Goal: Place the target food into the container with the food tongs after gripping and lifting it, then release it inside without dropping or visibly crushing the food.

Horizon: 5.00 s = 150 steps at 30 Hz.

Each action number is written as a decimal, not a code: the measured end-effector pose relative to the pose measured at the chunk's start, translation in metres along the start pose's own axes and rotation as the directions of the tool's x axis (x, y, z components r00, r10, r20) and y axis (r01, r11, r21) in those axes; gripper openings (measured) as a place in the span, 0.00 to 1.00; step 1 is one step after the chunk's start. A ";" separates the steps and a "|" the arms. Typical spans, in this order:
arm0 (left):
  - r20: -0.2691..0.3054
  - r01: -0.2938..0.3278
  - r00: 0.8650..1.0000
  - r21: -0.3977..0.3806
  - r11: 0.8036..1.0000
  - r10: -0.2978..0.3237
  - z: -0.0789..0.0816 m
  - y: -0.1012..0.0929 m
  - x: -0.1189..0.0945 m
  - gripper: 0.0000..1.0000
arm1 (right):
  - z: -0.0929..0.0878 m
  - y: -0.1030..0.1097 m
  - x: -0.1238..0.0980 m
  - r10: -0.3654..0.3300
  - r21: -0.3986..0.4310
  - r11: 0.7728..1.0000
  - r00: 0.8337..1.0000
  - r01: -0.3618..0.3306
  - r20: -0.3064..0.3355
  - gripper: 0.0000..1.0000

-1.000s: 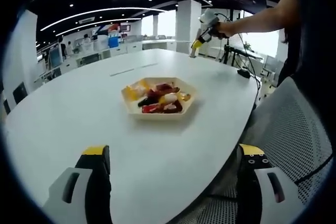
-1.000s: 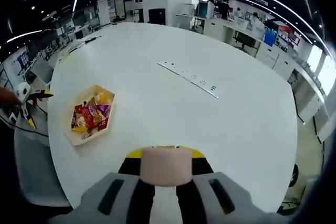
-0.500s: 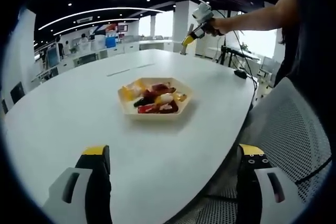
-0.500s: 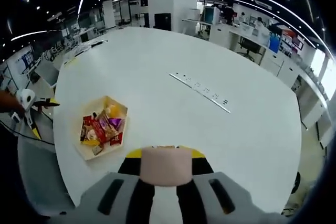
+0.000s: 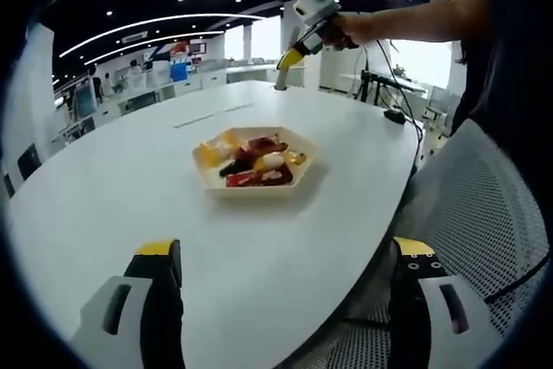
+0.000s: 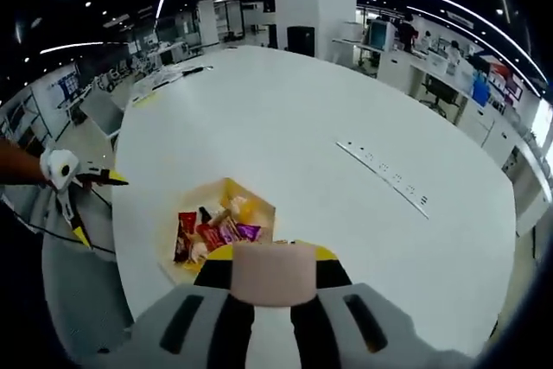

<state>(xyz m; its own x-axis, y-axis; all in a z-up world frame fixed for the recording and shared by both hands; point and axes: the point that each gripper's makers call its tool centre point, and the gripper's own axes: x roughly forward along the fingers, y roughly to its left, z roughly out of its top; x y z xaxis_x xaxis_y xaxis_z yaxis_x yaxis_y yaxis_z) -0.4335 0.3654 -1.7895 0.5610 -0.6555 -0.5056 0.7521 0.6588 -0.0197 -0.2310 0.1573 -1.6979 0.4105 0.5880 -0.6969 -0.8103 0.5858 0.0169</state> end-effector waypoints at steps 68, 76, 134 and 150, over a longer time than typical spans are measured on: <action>0.026 0.082 0.996 0.012 0.997 -0.082 0.015 -0.016 -0.005 0.99 | 0.035 0.093 -0.073 0.196 -0.209 0.972 0.863 -0.108 0.465 0.21; 0.128 0.087 0.987 0.110 0.990 -0.101 0.084 -0.021 0.011 0.99 | 0.015 0.081 -0.098 0.185 -0.211 0.973 0.847 -0.088 0.499 0.21; -0.116 0.226 0.974 0.583 0.780 -0.196 0.155 -0.095 0.086 0.07 | -0.080 0.125 -0.115 0.317 -0.096 0.946 0.830 -0.308 0.458 0.23; -0.274 0.242 0.957 0.556 0.795 -0.099 0.047 -0.084 0.132 0.17 | -0.152 0.145 -0.035 0.337 -0.267 0.923 0.916 -0.276 0.219 0.15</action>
<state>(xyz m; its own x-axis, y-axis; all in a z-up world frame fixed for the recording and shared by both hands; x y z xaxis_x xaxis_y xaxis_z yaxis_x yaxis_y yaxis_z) -0.4067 0.2060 -1.8140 0.3675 -0.5907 -0.7183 0.9259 0.1600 0.3421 -0.4266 0.1368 -1.7798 0.1941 0.8579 -0.4757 -0.9732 0.2293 0.0165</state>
